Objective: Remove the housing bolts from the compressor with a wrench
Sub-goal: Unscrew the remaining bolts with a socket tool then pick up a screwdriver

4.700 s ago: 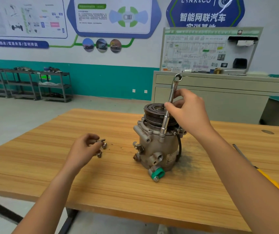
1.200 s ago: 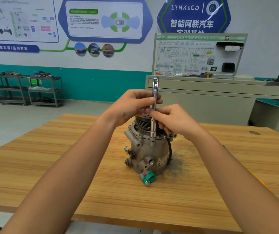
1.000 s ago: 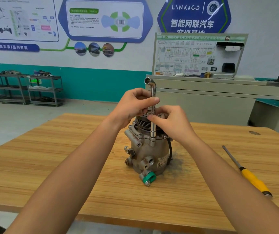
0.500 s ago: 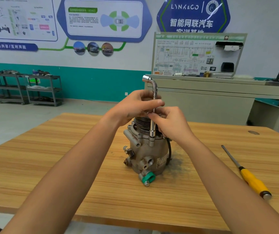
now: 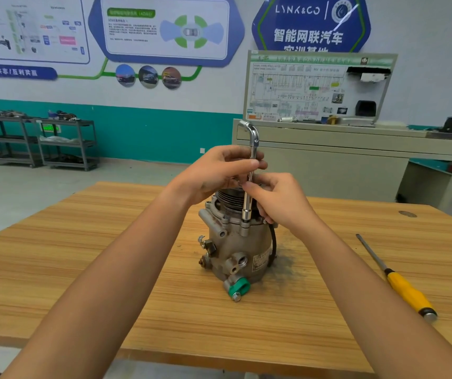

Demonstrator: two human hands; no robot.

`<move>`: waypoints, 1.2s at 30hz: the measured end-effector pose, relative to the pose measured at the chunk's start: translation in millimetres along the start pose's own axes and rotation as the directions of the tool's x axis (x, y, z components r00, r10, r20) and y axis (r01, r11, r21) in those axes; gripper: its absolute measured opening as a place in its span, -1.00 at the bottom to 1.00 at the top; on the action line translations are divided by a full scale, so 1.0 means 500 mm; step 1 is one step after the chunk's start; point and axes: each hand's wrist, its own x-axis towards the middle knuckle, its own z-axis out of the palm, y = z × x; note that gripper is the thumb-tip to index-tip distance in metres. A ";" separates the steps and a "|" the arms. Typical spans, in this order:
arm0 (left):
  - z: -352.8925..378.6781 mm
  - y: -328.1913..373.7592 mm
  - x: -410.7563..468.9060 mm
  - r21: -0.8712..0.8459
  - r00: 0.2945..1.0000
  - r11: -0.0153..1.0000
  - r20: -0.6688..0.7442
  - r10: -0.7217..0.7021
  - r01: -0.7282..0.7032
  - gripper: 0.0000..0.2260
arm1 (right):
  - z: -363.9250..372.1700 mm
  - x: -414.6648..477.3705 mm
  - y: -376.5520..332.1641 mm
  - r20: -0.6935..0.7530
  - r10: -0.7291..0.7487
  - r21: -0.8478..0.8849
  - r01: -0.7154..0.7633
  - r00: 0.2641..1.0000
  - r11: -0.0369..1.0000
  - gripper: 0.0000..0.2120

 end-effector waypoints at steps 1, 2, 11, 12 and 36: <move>-0.003 -0.001 -0.001 -0.031 1.000 1.000 0.004 0.002 -0.002 -0.85 | -0.002 0.000 -0.001 0.041 0.020 0.018 -0.021 0.999 1.000 -0.84; -0.005 -0.003 -0.002 -0.047 1.000 0.999 -0.021 0.009 -0.010 -0.84 | -0.004 0.000 -0.001 0.065 0.030 0.027 -0.032 0.997 0.999 -0.84; 0.006 0.004 -0.004 0.019 0.997 0.999 -0.062 0.052 -0.051 -0.87 | 0.012 0.000 0.010 -0.074 -0.108 -0.011 0.108 0.991 0.994 -0.96; 0.002 0.005 -0.005 -0.020 0.999 0.999 0.004 0.032 -0.032 -0.84 | 0.010 0.000 0.009 -0.038 -0.087 0.030 0.088 0.995 0.996 -0.92; 0.019 0.003 0.001 0.268 0.980 0.962 -0.177 0.096 -0.046 -0.88 | 0.012 -0.005 0.016 -0.055 -0.090 -0.013 0.090 0.994 0.996 -0.93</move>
